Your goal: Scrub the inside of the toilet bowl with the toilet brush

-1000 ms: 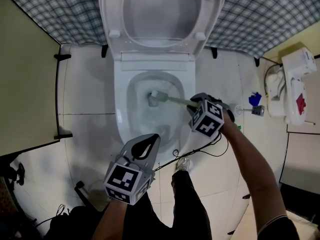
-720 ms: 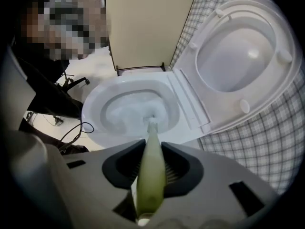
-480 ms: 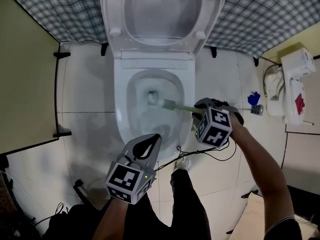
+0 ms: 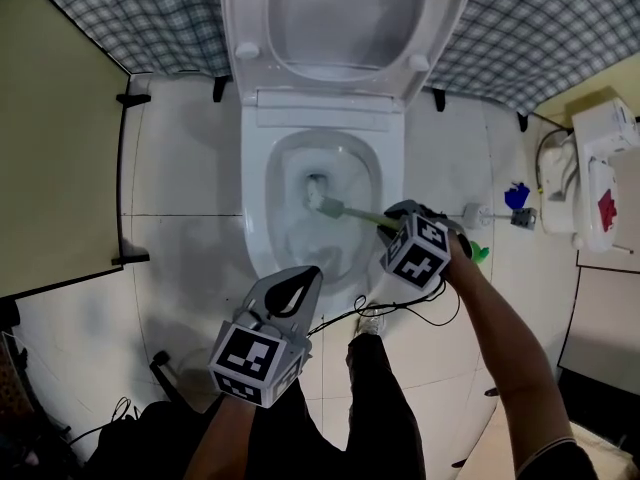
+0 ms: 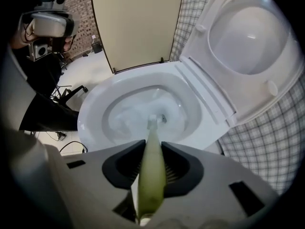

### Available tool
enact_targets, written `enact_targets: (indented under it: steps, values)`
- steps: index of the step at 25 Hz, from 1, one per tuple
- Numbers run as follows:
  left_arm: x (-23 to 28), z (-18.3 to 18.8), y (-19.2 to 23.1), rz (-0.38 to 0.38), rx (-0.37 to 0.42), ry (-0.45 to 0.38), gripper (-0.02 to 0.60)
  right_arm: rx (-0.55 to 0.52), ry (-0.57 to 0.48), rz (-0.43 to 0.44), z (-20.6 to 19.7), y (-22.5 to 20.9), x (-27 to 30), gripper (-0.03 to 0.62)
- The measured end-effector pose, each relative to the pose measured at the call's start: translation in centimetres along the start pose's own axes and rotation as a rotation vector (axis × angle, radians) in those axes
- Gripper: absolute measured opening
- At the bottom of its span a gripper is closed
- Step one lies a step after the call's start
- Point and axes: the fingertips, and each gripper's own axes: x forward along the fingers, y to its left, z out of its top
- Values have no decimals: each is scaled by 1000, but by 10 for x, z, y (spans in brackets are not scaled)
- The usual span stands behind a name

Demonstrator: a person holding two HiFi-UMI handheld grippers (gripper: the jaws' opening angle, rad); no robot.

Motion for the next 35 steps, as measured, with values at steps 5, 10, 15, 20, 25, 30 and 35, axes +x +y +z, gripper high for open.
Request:
enact_targets:
  steps: [5, 10, 15, 20, 25, 30, 35]
  values:
    - [-1, 3, -10, -22, 0, -5, 0, 34, 8, 0, -24, 17, -42, 123]
    - [-1, 6, -10, -26, -1, -12, 0, 50, 40, -3, -29, 30, -54, 123]
    - [-6, 0, -11, -22, 3, 2, 0, 102, 49, 16, -22, 36, -22, 123]
    - [-14, -7, -6, -8, -5, 8, 0, 204, 30, 37, -2, 38, 12, 123]
    - [-20, -10, -2, -3, 0, 8, 0, 226, 21, 40, -3, 50, 8, 124]
    - [-22, -11, 0, -1, -2, 8, 0, 177, 35, 67, -21, 75, -28, 124]
    - [-20, -14, -2, -10, 7, 21, 0, 122, 55, 98, -28, 92, -57, 124]
